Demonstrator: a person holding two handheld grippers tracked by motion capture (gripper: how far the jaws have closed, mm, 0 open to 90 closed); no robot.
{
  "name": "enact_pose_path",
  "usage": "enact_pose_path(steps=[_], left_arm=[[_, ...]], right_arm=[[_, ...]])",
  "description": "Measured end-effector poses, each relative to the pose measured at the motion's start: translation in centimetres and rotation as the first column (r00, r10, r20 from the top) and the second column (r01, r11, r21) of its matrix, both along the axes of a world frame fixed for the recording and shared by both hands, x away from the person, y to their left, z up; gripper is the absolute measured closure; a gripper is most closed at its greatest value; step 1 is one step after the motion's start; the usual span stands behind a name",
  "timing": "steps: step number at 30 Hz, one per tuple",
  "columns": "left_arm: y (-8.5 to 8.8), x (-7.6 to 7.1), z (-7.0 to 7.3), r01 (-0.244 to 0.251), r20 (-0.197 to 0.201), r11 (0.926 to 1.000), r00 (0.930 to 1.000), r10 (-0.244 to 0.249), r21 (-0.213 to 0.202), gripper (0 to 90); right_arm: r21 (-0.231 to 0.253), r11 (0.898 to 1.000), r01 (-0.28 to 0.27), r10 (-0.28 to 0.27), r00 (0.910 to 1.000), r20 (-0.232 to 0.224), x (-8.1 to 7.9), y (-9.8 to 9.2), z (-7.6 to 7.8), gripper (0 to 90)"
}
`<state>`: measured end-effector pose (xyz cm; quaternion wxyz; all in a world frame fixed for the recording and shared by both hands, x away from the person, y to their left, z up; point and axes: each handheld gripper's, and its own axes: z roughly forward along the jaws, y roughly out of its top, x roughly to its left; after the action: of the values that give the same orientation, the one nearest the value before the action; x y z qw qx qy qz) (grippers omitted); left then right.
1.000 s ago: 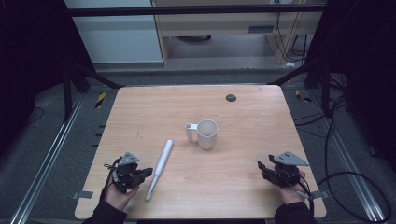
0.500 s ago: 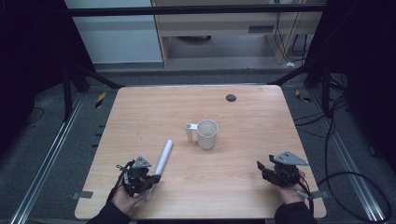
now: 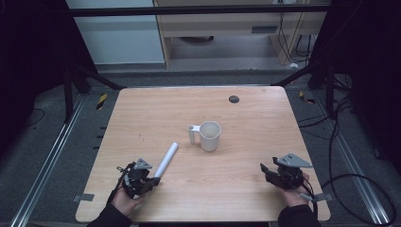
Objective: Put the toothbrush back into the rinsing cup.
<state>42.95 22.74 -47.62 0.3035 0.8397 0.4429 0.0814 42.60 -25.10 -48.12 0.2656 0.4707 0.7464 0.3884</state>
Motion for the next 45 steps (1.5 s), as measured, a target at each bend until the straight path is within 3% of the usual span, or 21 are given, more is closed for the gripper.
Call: enact_pose_path(steps=[21,33,45], left_arm=[[2.7,1.0,-0.1,-0.114,0.007,0.9931,0.9935,0.114,0.029,88.8],[4.1,2.1,-0.5,-0.184,0.039,0.9822,0.9824,0.183,0.036,88.9],[4.5,3.5,-0.5,-0.224,0.074,0.9739,0.9726,0.220,0.039,88.9]], right_arm=[[0.000,1.000,0.000,0.000,1.0000,-0.003,0.0,0.0,0.0,42.6],[-0.004,1.000,-0.002,0.002,1.0000,-0.004,0.0,0.0,-0.1,42.6],[-0.002,1.000,-0.004,0.004,0.9999,-0.010,0.1,0.0,-0.1,42.5]])
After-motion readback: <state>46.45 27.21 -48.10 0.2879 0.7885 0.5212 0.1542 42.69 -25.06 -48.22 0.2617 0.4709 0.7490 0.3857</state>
